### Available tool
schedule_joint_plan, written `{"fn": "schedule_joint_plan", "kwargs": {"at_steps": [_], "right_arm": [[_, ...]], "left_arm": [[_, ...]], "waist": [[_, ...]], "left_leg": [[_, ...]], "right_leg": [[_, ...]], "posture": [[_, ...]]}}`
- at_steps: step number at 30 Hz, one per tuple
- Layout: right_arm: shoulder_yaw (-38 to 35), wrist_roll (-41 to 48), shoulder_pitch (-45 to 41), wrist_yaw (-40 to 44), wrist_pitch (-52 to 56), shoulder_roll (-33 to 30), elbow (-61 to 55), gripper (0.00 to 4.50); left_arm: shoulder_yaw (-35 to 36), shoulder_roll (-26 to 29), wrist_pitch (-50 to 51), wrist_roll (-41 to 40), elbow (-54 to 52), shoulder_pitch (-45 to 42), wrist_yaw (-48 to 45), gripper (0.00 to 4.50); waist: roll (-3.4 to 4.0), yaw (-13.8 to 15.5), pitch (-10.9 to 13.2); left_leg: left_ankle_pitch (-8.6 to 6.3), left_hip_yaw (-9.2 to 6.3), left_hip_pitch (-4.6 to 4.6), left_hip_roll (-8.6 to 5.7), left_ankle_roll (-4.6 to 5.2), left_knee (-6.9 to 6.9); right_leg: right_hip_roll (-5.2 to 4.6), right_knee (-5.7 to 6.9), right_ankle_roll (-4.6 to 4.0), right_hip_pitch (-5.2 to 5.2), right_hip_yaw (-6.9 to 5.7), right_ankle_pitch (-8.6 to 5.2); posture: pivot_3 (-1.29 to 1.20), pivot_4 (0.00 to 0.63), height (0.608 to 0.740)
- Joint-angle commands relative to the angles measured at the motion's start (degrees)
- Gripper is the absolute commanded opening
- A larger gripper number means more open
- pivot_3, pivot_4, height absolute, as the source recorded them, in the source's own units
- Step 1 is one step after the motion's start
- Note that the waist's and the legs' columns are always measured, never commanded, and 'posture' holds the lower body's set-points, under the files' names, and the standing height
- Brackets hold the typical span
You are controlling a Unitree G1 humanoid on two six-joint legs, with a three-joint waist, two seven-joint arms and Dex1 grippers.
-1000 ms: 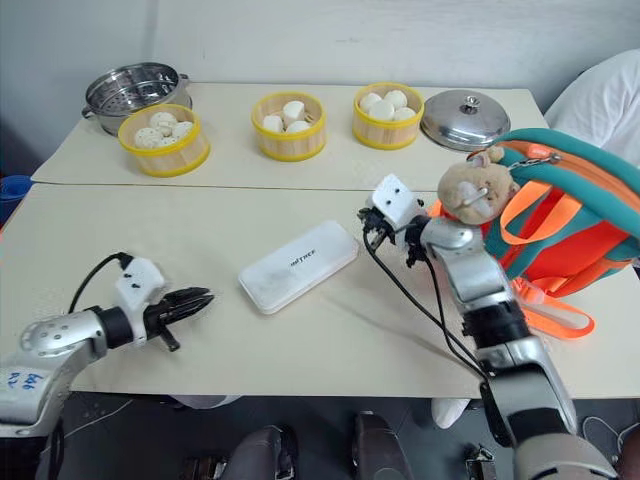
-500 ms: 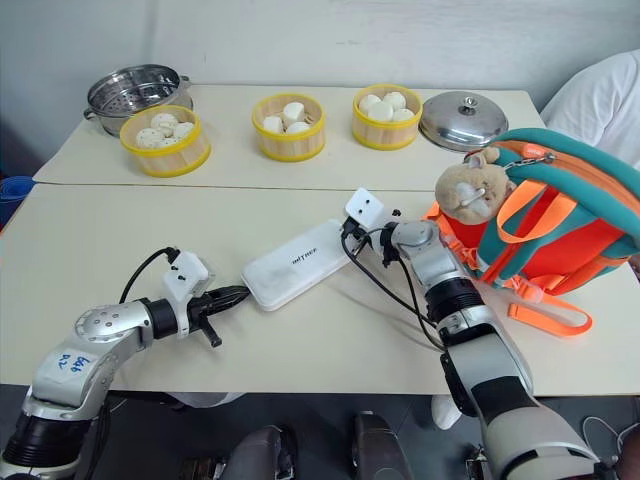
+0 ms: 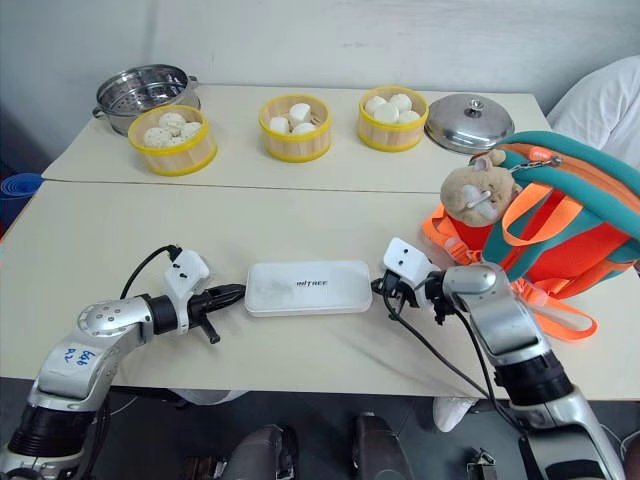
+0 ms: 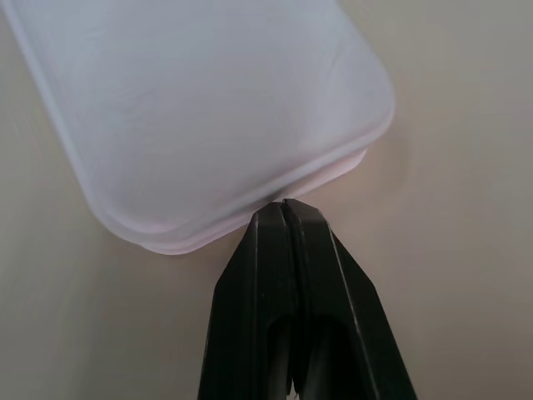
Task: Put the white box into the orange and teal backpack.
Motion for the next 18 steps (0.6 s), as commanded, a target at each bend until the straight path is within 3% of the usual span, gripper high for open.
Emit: {"fn": "schedule_joint_plan", "kwargs": {"at_steps": [1,2,5,9,13,18], "right_arm": [[-0.4,1.9,4.3,-2.1,2.6,-0.2,-6.7,0.00],[-0.9,1.5,5.5,-2.5,2.4,-1.1,-7.3,0.00],[-4.5,2.5,9.0,-2.9,2.6,-3.7,-9.3,0.00],[-7.0,3.9,11.9,-2.8,1.4,-6.7,-10.1,0.00],[-7.4,3.5,14.1,-2.5,-2.5,-9.4,-8.0,0.00],[-5.0,2.0,11.9,-3.2,-6.5,-10.3,-5.2,0.00]], "left_arm": [[-2.7,-1.0,2.5,-3.2,-3.7,0.8,-2.5,0.05],[-1.7,-0.7,5.8,-4.7,-4.0,1.1,-2.6,0.05],[3.4,1.6,18.0,-11.9,-4.4,0.9,-4.1,0.65],[7.2,6.4,33.3,-20.2,-1.8,-1.7,-7.0,1.85],[6.5,13.4,48.3,-26.4,13.5,-12.5,-14.4,3.03],[3.2,9.2,55.9,-25.0,30.0,-26.4,-13.0,4.48]], "waist": [[0.00,0.1,0.0],[-0.01,0.1,0.0],[-0.02,0.2,0.0],[-0.05,0.2,0.0],[-0.07,0.2,0.0],[-0.12,0.2,0.0]], "left_leg": [[0.00,0.00,0.00,0.00,0.00,0.00],[0.00,0.01,0.00,-0.02,0.01,0.03],[-0.01,0.01,0.03,-0.04,0.05,0.05],[-0.02,-0.08,-0.01,-0.05,0.06,0.08],[0.03,-0.10,0.00,-0.05,0.00,0.10],[0.13,-0.09,-0.03,-0.09,-0.13,0.18]], "right_leg": [[0.00,-0.02,0.00,0.01,0.00,0.00],[-0.01,-0.02,0.00,0.03,0.01,0.00],[-0.03,-0.05,0.01,0.10,0.02,0.00],[-0.02,-0.08,0.01,0.11,-0.03,0.00],[0.03,-0.07,0.01,0.10,-0.04,-0.01],[0.07,-0.07,0.04,0.10,-0.04,-0.01]], "posture": [[0.00,0.150,0.740],[0.00,0.150,0.740],[0.00,0.150,0.740],[0.00,0.150,0.740],[0.00,0.150,0.740],[0.00,0.150,0.740]]}}
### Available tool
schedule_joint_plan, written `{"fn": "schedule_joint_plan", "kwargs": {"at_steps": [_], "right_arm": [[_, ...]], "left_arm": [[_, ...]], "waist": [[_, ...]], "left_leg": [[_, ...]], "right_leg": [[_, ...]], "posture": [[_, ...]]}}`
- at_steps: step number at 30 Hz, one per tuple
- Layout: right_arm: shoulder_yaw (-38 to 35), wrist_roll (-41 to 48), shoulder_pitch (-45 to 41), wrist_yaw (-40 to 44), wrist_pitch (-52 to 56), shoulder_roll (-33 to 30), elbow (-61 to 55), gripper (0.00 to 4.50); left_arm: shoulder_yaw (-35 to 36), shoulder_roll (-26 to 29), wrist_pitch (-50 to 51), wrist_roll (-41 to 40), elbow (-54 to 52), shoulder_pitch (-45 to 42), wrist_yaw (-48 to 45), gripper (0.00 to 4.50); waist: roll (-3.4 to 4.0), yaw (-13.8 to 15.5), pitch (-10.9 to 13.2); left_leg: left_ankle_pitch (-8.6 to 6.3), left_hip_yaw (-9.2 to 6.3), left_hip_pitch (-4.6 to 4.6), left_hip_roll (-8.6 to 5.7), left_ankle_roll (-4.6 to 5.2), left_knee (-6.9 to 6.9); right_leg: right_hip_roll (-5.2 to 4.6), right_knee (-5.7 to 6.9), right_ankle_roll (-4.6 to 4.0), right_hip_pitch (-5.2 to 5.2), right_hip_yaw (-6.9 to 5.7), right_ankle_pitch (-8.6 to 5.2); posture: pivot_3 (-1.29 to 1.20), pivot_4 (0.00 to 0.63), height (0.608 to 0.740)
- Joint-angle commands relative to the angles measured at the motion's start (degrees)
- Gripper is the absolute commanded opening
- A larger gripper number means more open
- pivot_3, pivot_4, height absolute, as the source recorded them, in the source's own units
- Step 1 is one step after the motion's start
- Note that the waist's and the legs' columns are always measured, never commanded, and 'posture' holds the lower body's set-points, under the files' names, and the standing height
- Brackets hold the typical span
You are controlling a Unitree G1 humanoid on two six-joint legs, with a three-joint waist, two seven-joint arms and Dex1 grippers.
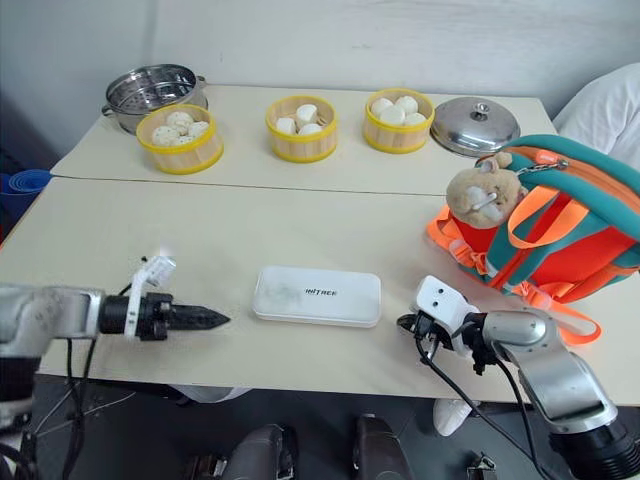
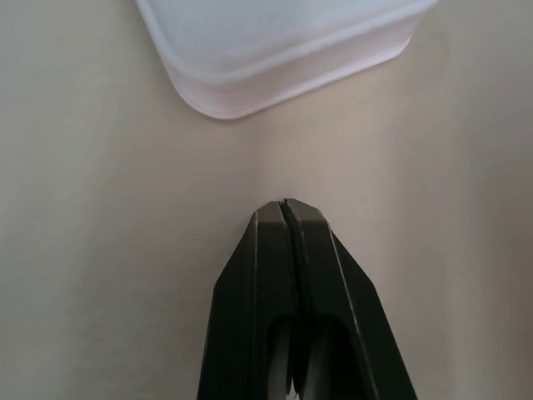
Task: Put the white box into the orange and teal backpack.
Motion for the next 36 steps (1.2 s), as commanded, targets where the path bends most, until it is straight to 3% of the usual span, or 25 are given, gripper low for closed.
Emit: {"fn": "schedule_joint_plan", "kwargs": {"at_steps": [1,6,18,25,28,31,36], "right_arm": [[1.6,-2.2,-1.9,-0.6,-2.9,-0.9,2.6,0.00],[4.8,-4.4,-6.5,-1.1,-5.9,0.1,6.6,0.00],[8.9,-7.4,-8.8,-4.5,-6.0,5.5,8.0,0.00],[9.2,-8.1,-9.4,-3.8,-9.5,6.1,10.3,0.00],[9.3,-8.3,-9.3,-3.8,-9.9,6.5,10.2,0.00],[8.6,-8.4,-8.1,-3.7,-10.3,6.3,9.6,0.00],[0.2,-1.5,-0.4,-4.3,-9.2,7.6,4.3,0.00]], "left_arm": [[-2.3,-2.9,4.6,0.0,9.8,-6.6,0.6,4.48],[-7.1,-6.2,5.6,-0.8,16.6,-12.1,0.2,4.48],[-4.3,-17.2,5.6,3.6,27.2,-17.4,6.2,4.48],[-10.6,-20.6,5.6,-2.4,27.9,-18.7,3.8,4.48],[-11.0,-22.2,5.6,-5.1,28.9,-19.7,4.1,3.90],[-10.3,-22.8,5.6,-6.7,29.5,-20.4,4.9,3.02],[-4.3,-22.3,5.6,-8.5,24.2,-18.3,5.8,1.49]], "waist": [[-0.06,0.0,0.0],[-0.09,-0.3,0.0],[-0.13,0.0,-0.1],[-0.29,0.0,-0.1],[-0.29,0.0,-0.1],[-0.29,-0.1,-0.1],[-0.30,0.2,-0.1]], "left_leg": [[0.02,0.01,-0.03,0.00,-0.03,0.04],[0.06,0.08,-0.15,0.03,-0.11,0.16],[0.10,0.07,-0.09,0.02,-0.14,0.31],[0.09,0.06,-0.01,0.01,-0.15,0.39],[0.09,0.06,-0.01,0.01,-0.15,0.39],[0.11,0.09,-0.02,0.03,-0.19,0.38],[0.12,0.01,-0.07,0.02,-0.22,0.37]], "right_leg": [[0.00,0.01,0.01,0.00,0.01,0.00],[0.03,0.09,0.05,-0.15,0.09,0.02],[0.00,0.23,0.06,-0.09,0.08,0.03],[-0.02,0.29,0.08,0.02,0.08,0.04],[-0.02,0.31,0.07,0.01,0.08,0.04],[0.00,0.37,0.07,-0.05,0.11,0.04],[0.00,0.35,0.07,-0.05,0.06,0.04]], "posture": [[0.00,0.150,0.740],[0.00,0.150,0.740],[0.00,0.150,0.740],[0.00,0.150,0.740],[0.00,0.150,0.740],[0.00,0.150,0.740],[0.00,0.150,0.740]]}}
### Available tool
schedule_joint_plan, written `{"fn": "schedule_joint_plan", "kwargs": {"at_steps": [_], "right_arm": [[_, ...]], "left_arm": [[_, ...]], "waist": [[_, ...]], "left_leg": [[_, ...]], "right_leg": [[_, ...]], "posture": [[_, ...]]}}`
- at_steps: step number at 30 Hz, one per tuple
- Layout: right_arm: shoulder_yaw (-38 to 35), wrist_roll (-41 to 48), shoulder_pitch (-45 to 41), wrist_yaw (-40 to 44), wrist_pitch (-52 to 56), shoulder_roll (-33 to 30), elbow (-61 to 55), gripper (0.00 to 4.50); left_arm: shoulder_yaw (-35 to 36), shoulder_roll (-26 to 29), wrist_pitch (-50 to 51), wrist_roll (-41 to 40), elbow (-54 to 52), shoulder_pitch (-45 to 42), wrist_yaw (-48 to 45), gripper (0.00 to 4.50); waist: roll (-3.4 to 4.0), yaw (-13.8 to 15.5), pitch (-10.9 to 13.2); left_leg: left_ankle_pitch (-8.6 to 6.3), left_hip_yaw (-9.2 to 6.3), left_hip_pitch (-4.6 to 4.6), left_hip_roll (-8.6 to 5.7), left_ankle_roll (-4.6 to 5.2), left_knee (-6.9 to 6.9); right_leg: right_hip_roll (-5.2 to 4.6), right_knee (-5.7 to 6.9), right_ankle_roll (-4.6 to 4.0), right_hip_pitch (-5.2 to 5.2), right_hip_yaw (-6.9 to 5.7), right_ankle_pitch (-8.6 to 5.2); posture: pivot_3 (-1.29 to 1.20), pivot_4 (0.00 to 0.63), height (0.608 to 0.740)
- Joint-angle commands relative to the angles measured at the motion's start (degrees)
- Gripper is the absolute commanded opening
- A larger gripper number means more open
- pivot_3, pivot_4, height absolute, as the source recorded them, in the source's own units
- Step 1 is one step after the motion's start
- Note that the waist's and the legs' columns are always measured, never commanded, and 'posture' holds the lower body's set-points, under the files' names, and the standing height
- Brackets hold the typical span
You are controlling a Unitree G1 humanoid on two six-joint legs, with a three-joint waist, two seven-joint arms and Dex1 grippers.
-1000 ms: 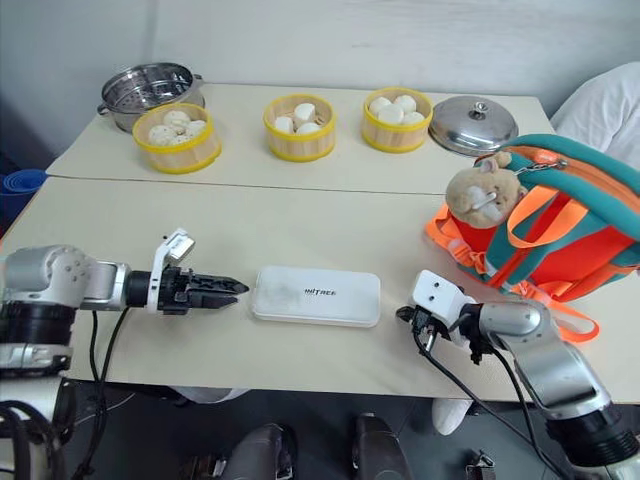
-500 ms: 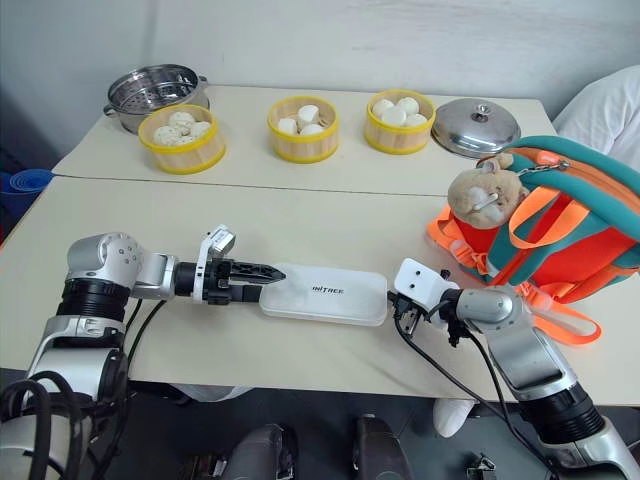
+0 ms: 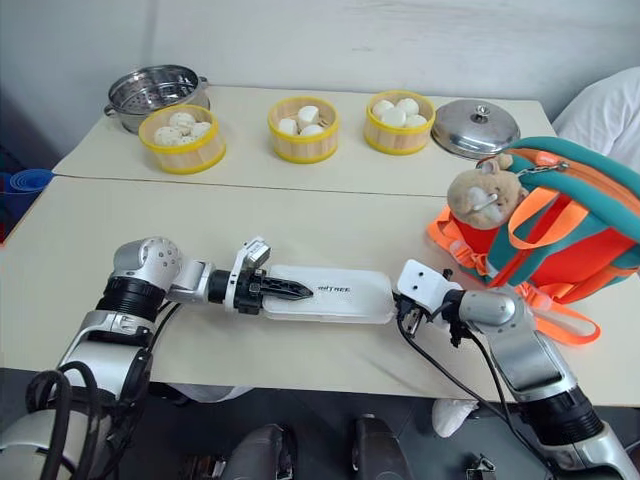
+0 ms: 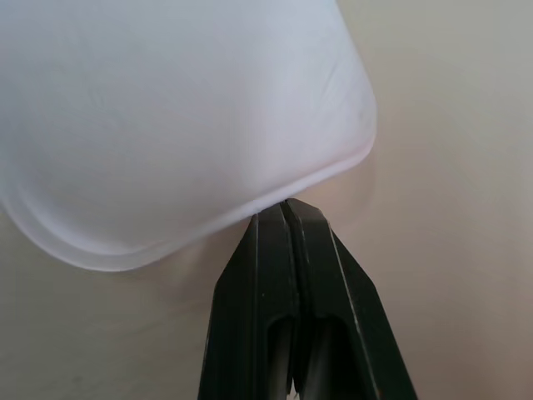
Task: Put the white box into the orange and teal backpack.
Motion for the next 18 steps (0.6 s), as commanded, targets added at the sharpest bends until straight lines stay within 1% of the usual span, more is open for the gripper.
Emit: {"fn": "schedule_joint_plan", "kwargs": {"at_steps": [1,3,4,5,6,7,8,10,12,13,14,15,18], "right_arm": [[-6.9,9.0,7.6,0.2,2.2,3.0,-5.9,0.17],[-11.5,13.4,12.3,0.4,4.2,3.7,-9.5,0.58],[-14.0,14.5,16.2,1.3,3.2,3.1,-11.6,0.91],[-16.5,14.8,19.5,0.3,3.4,3.0,-13.3,1.16],[-19.7,16.0,23.0,-0.6,4.2,3.4,-15.3,1.56],[-22.1,17.0,25.6,-1.6,4.9,4.0,-16.8,1.89],[-25.6,18.2,28.2,-3.0,5.3,5.2,-18.7,2.22],[-31.0,21.3,31.6,-4.8,5.6,7.2,-21.2,2.91],[-38.0,24.6,35.5,-5.8,2.8,10.6,-22.9,3.63],[-41.1,25.7,37.2,-6.1,0.8,12.3,-23.2,3.91],[-44.2,26.9,39.2,-6.1,-1.0,13.9,-22.9,4.22],[-47.2,28.0,40.4,-6.3,-3.0,15.4,-22.3,4.47],[-52.8,30.9,41.5,-7.5,-6.3,17.3,-20.3,4.47]], "left_arm": [[5.4,0.4,-0.3,-3.3,-7.3,2.1,-0.1,1.35],[8.0,0.7,-1.2,-4.0,-12.0,4.3,-0.5,1.35],[8.7,1.3,-4.1,-4.0,-16.4,6.6,-1.5,1.35],[7.3,3.1,-10.1,-2.9,-22.4,9.9,-4.8,1.35],[5.3,5.9,-16.1,-1.9,-28.4,13.5,-10.4,1.35],[3.1,8.5,-21.3,-0.5,-32.6,16.4,-15.0,1.35],[1.7,10.5,-28.5,2.0,-35.2,19.2,-19.6,1.35],[0.8,12.1,-40.1,5.9,-36.7,22.8,-24.5,1.35],[0.3,12.8,-51.7,10.0,-37.3,26.0,-28.3,1.35],[1.0,12.1,-56.2,11.0,-37.3,27.2,-29.3,1.35],[2.3,10.8,-58.1,10.9,-37.2,27.9,-28.3,1.35],[3.3,9.8,-58.9,10.4,-37.4,28.3,-27.2,1.35],[3.8,9.4,-60.2,10.1,-38.1,29.1,-27.2,1.35]], "waist": [[0.00,0.0,0.0],[0.01,0.0,0.0],[0.07,0.0,0.0],[0.10,0.0,0.1],[0.11,-0.3,0.1],[0.14,-0.4,0.1],[0.14,-0.5,0.1],[0.22,-0.3,0.1],[0.28,-0.1,0.1],[0.29,0.0,0.1],[0.29,0.2,0.1],[0.30,0.4,0.1],[0.29,0.6,0.1]], "left_leg": [[-0.01,0.00,-0.03,-0.01,0.00,-0.04],[-0.01,-0.01,-0.07,0.00,-0.01,-0.12],[-0.01,-0.01,-0.12,0.00,-0.02,-0.12],[-0.01,0.00,-0.14,0.00,-0.02,-0.13],[-0.01,0.01,-0.13,0.00,-0.02,-0.17],[0.00,0.06,-0.10,0.02,-0.06,-0.25],[0.02,0.10,-0.06,0.04,-0.10,-0.32],[0.12,0.12,0.07,0.05,-0.20,-0.41],[0.11,0.12,0.37,0.01,-0.16,-0.49],[0.05,0.10,0.58,0.01,-0.09,-0.54],[-0.13,0.02,0.75,0.02,0.17,-0.58],[-0.19,-0.01,0.83,0.02,0.25,-0.62],[-0.34,-0.02,0.72,0.01,0.45,-0.58]], "right_leg": [[0.00,-0.04,0.00,-0.02,0.00,0.00],[0.00,-0.07,0.00,-0.08,0.00,0.00],[0.00,-0.07,0.00,-0.13,0.00,0.00],[-0.01,-0.07,0.00,-0.15,0.00,0.00],[-0.01,-0.10,0.00,-0.14,0.01,0.00],[0.02,-0.15,0.00,-0.14,0.04,0.00],[0.04,-0.18,0.00,-0.15,0.10,0.00],[0.06,-0.23,-0.04,-0.07,0.10,-0.02],[0.03,-0.24,-0.08,0.20,0.10,-0.04],[0.03,-0.30,-0.10,0.46,0.10,-0.04],[0.03,-0.39,-0.11,0.70,0.06,-0.05],[0.03,-0.49,-0.12,0.83,0.03,-0.06],[-0.01,-0.61,-0.07,0.84,0.04,-0.03]], "posture": [[0.00,0.150,0.740],[0.00,0.150,0.740],[0.00,0.150,0.740],[0.00,0.150,0.740],[0.00,0.150,0.740],[0.00,0.150,0.740],[0.00,0.150,0.740],[0.00,0.150,0.740],[0.00,0.150,0.740],[0.00,0.150,0.740],[0.00,0.150,0.740],[0.00,0.150,0.740],[0.00,0.150,0.740]]}}
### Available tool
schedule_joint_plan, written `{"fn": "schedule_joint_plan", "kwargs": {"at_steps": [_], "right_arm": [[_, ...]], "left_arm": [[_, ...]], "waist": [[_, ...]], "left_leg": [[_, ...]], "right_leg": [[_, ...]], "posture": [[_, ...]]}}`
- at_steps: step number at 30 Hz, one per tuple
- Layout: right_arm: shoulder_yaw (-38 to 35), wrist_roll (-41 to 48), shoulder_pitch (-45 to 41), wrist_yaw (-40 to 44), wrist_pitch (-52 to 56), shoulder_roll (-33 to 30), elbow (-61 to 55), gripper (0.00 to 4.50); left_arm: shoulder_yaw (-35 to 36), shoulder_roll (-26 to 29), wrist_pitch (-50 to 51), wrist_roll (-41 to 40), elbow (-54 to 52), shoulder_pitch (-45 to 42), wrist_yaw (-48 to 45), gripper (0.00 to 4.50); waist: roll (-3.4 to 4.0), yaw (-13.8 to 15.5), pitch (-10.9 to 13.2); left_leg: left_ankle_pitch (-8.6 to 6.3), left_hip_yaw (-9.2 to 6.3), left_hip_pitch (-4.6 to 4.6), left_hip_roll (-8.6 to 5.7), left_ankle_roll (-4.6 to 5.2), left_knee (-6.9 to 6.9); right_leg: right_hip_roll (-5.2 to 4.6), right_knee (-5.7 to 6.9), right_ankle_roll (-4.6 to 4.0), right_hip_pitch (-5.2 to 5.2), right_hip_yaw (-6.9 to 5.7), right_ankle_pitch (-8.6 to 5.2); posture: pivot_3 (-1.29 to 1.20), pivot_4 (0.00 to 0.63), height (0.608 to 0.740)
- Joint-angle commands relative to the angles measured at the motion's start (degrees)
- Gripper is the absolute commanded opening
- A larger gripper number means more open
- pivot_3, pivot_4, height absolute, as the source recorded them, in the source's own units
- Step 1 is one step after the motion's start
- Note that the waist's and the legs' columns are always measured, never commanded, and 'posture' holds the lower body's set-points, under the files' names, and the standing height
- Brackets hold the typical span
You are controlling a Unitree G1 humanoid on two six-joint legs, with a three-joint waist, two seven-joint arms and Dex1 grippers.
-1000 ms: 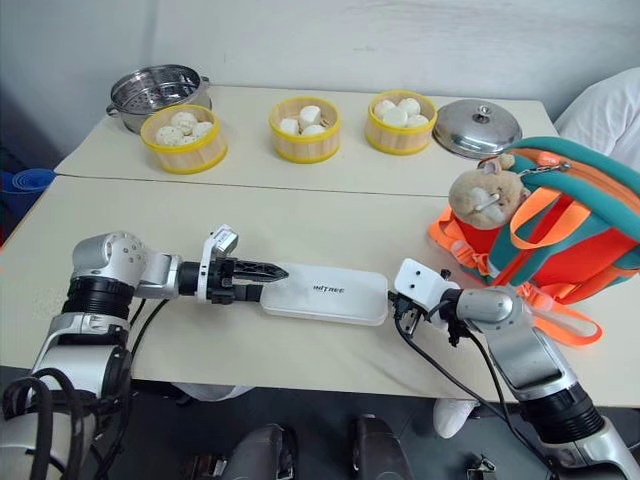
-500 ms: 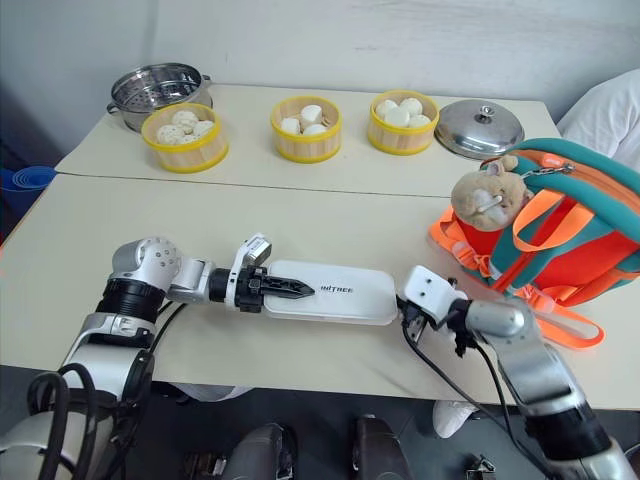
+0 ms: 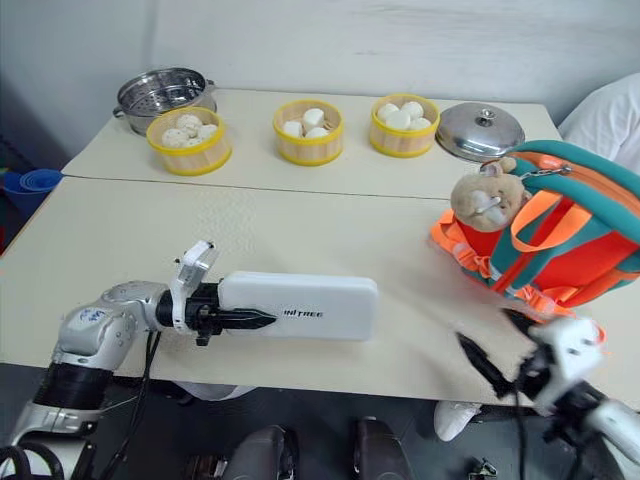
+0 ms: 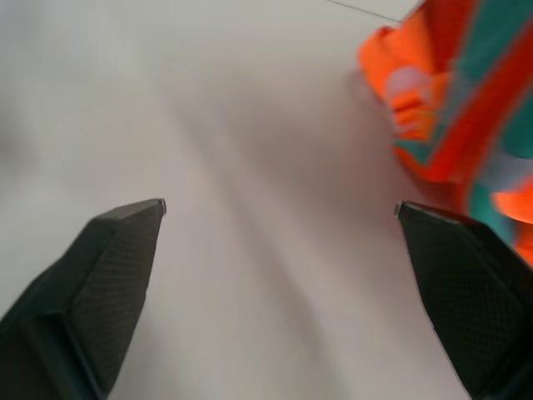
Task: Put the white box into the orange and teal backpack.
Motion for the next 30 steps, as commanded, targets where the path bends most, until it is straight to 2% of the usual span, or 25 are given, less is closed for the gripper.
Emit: {"fn": "schedule_joint_plan", "kwargs": {"at_steps": [1,5,8,12,16,21,26,27,30], "right_arm": [[-6.6,3.8,0.1,-1.5,-4.2,0.5,1.3,4.47],[-5.7,4.4,-4.6,-2.3,-5.4,-2.3,5.2,4.47],[0.6,2.3,-12.8,-2.5,-4.9,-5.6,10.2,4.47],[8.0,1.8,-26.5,-2.8,-5.0,-6.8,19.4,4.47],[14.6,-0.3,-35.4,0.1,-7.9,-7.0,26.8,3.64],[20.6,-0.6,-41.7,2.7,-10.3,-5.6,29.8,1.82],[27.8,3.8,-45.7,5.7,-5.6,-3.6,24.1,0.15],[28.8,5.2,-46.3,5.7,-4.1,-3.3,22.6,0.02],[32.8,13.5,-47.9,5.5,4.6,-2.3,14.7,0.02]], "left_arm": [[1.7,0.5,-3.4,-0.4,-2.7,0.2,-0.9,1.35],[1.0,0.9,-5.1,0.5,-1.7,0.8,-1.7,1.35],[0.1,0.9,-6.1,1.5,-0.6,0.1,-2.4,1.35],[0.0,1.1,-6.1,1.7,-0.5,-0.5,-2.6,1.35],[1.7,2.1,-3.9,0.2,-1.7,0.1,-1.9,1.35],[5.7,3.3,0.2,-3.1,-3.2,1.2,0.0,1.35],[13.0,5.7,5.7,-8.0,-1.9,1.9,2.6,1.35],[13.8,6.2,5.8,-7.9,-1.5,2.1,2.7,1.35],[17.2,8.1,6.8,-8.4,-0.3,3.0,3.6,1.35]], "waist": [[0.01,-0.3,0.0],[0.02,-1.3,0.0],[0.02,-1.8,0.0],[0.08,-1.8,0.0],[0.11,-1.2,0.1],[0.13,-1.0,0.1],[0.17,-1.6,0.1],[0.19,-1.8,0.1],[0.20,-2.3,0.1]], "left_leg": [[-0.04,0.01,0.00,0.00,0.03,0.03],[-0.07,0.09,0.06,0.01,0.07,0.01],[-0.06,0.11,0.11,0.01,0.07,0.03],[-0.01,0.10,0.08,0.01,0.05,0.03],[0.01,0.10,-0.01,0.02,0.00,0.01],[0.00,0.11,-0.06,0.02,0.02,0.07],[0.02,0.08,-0.04,0.08,-0.03,0.05],[0.03,0.08,-0.04,0.08,-0.04,0.04],[0.04,0.07,-0.04,0.09,-0.05,0.01]], "right_leg": [[-0.01,-0.01,0.02,0.00,0.00,0.01],[-0.01,-0.01,0.05,0.00,0.05,0.02],[0.02,0.06,0.05,0.00,0.08,0.02],[0.06,0.12,0.05,-0.05,0.08,0.02],[0.08,0.11,0.07,-0.15,0.08,0.00],[0.05,0.10,0.09,-0.16,0.09,-0.01],[0.07,0.16,0.09,-0.18,0.06,-0.01],[0.06,0.18,0.09,-0.19,0.06,-0.01],[0.06,0.20,0.08,-0.21,0.06,-0.01]], "posture": [[0.00,0.150,0.740],[0.00,0.150,0.740],[0.00,0.150,0.740],[0.00,0.150,0.740],[0.00,0.150,0.740],[0.00,0.150,0.740],[0.00,0.150,0.740],[0.00,0.150,0.740],[0.00,0.150,0.740]]}}
